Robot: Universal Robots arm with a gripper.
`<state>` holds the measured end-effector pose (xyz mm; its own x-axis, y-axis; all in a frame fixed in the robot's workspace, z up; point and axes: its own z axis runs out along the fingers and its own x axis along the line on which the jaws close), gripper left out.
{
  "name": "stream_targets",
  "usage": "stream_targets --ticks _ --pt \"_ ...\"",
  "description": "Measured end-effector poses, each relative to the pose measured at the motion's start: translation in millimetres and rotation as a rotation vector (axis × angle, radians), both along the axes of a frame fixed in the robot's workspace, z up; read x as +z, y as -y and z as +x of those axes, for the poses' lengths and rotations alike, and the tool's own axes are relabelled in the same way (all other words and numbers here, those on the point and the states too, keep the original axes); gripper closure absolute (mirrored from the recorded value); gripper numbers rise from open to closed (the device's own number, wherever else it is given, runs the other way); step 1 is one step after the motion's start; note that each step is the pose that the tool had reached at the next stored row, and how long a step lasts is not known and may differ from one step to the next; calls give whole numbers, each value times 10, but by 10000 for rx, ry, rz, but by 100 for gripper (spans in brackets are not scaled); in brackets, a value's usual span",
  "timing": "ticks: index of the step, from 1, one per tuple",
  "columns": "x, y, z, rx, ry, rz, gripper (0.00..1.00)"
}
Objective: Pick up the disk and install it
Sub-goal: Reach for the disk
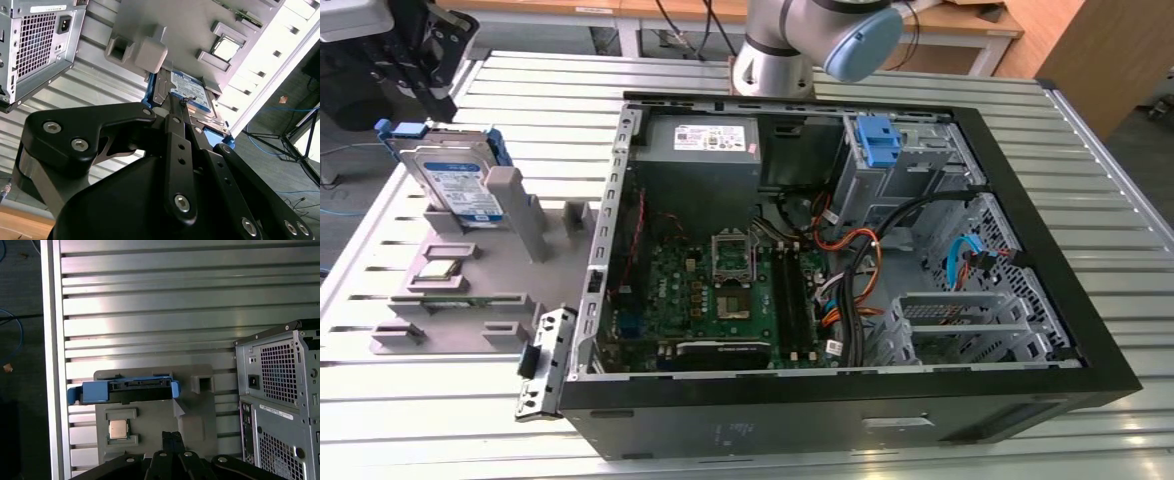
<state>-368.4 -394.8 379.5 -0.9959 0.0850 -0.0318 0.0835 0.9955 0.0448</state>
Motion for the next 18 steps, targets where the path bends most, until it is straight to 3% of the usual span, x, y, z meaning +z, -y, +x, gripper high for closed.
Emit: stream_targets --ticks 10,18 --pt "-59 1 -6 1 0 7 90" --pt "-76 -17 -99 -1 0 8 90"
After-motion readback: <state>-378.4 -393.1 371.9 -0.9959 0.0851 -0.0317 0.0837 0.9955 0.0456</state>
